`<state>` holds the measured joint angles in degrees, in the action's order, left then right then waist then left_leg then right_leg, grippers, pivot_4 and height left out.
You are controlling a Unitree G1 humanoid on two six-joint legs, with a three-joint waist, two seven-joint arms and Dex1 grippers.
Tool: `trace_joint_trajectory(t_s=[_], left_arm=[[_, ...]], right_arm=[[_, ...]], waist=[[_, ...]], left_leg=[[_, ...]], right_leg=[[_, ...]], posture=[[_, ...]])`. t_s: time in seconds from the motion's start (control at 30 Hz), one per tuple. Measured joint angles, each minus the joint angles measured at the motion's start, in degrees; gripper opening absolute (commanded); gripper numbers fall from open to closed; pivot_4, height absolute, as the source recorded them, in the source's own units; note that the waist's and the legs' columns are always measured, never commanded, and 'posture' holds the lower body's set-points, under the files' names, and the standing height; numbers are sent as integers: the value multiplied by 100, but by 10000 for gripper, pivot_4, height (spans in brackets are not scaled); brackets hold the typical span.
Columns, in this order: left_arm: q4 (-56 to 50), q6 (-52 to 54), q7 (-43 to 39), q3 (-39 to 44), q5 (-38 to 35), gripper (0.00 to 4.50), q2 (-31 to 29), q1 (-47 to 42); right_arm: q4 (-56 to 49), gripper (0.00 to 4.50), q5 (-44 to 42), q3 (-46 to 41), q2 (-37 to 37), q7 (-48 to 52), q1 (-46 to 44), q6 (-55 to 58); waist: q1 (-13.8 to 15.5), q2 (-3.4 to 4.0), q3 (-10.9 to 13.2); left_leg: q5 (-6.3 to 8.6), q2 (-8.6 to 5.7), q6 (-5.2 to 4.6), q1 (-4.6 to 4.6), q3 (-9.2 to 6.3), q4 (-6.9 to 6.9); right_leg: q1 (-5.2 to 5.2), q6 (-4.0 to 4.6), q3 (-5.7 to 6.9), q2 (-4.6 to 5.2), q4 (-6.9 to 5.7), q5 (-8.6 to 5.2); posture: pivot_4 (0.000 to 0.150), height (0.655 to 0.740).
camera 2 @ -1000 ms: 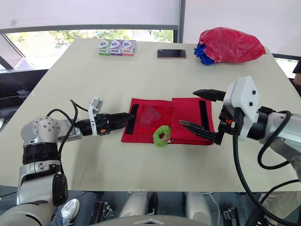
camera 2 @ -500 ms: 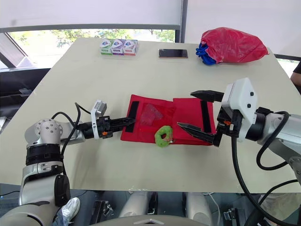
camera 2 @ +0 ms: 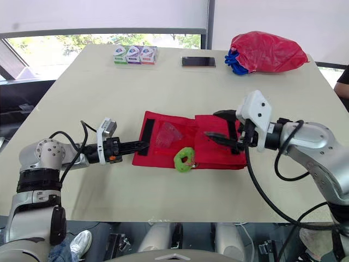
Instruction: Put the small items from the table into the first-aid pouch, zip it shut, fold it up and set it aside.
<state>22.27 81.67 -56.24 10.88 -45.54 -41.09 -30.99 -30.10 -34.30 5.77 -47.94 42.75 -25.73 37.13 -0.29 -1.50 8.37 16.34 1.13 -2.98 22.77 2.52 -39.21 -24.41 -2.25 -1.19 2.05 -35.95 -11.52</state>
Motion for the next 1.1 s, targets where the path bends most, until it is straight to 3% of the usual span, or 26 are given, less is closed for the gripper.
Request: trace_joint_trajectory(t_s=[0.07,0.1,0.33,0.47,0.73,0.9,1.1], left_arm=[[108,-132,-283,-175,59,0,-176,-60],[113,-177,-388,-245,66,0,-223,-106],[-35,-255,-859,-356,8,0,-390,-268],[-579,-23,-908,-154,-453,0,-293,-427],[-1286,422,-550,13,-1087,0,411,-1033],[-1266,384,-455,-171,-1077,0,814,-1342],[-515,-367,-710,-718,-682,0,1352,-1884]], right_arm=[[643,1444,661,574,287,124,-245,-396],[890,626,895,751,405,147,-316,-534],[2196,626,2209,1638,979,338,-459,-1320],[2582,626,2766,1820,1076,436,-473,-1882],[2869,626,3110,1768,1316,541,-446,-2177],[3036,626,3181,1634,1409,597,-442,-2255],[2976,626,3181,1318,1526,489,-166,-2262]], waist=[[-24,0,0],[-35,0,0],[-38,0,0],[-32,-12,-7],[-63,-21,-13],[-59,-21,-14],[-34,-22,-14]], left_leg=[[0,-1,0,0,3,-1],[0,-2,0,0,3,-1],[-9,-3,16,7,4,0],[-3,-3,5,-2,0,-5],[-12,-1,20,-15,0,-4],[-12,-2,20,-20,0,-4],[-5,-10,9,-62,-9,0]], right_leg=[[0,0,-2,0,-1,0],[0,0,-3,-1,-1,0],[-7,-22,-5,-1,-2,13],[3,-16,-4,0,-2,9],[6,-23,-6,-5,-16,13],[11,-22,-8,-6,-17,13],[65,-16,-4,-6,-1,8]], posture=[[1500,7400],[1500,7400],[1500,7400],[1500,7400],[1500,7400],[1500,7400],[1500,7400]])
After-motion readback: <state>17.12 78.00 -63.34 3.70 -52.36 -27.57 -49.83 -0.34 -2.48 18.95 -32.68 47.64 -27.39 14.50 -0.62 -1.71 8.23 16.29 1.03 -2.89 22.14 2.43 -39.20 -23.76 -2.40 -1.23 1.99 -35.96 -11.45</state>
